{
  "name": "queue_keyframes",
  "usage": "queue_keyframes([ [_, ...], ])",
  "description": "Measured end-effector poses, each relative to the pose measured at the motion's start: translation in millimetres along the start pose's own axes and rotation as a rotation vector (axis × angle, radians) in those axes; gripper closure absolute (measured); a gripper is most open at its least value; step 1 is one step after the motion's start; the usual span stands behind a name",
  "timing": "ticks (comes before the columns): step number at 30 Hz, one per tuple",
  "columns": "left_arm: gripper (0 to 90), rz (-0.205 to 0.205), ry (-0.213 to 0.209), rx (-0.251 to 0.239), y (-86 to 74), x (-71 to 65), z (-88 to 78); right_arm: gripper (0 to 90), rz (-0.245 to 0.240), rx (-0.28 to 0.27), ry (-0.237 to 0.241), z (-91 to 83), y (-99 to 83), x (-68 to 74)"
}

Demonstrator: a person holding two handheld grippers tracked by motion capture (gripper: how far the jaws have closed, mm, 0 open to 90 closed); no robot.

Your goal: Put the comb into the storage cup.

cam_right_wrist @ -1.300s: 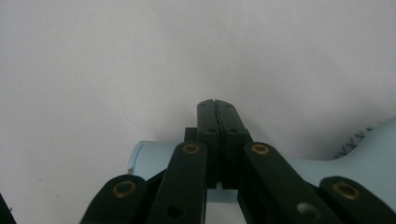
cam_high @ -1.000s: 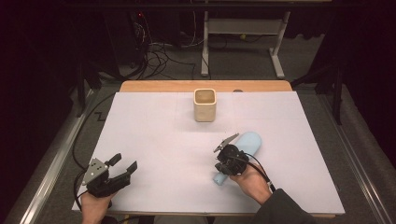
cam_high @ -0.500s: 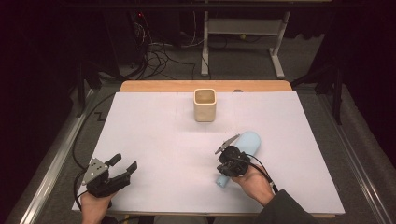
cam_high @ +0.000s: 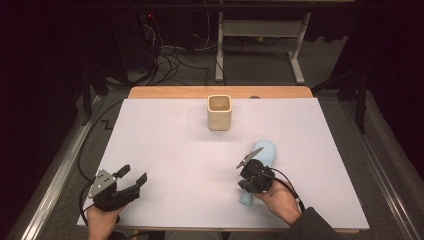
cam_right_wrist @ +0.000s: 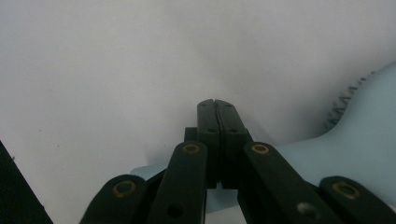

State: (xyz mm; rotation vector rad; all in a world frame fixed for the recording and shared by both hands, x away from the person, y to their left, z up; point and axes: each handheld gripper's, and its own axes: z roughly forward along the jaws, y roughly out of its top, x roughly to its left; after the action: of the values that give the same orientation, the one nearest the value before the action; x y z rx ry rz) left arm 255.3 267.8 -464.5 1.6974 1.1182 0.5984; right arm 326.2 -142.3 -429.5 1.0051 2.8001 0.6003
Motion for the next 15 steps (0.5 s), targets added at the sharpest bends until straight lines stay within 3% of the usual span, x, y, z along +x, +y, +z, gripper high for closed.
queue_keyframes([
  [15, 30.1, -0.003, 0.001, 0.0, -0.2, 0.6, 0.7, 90.0, 0.03, 0.003, -0.014, -9.1, -18.3, -9.8],
])
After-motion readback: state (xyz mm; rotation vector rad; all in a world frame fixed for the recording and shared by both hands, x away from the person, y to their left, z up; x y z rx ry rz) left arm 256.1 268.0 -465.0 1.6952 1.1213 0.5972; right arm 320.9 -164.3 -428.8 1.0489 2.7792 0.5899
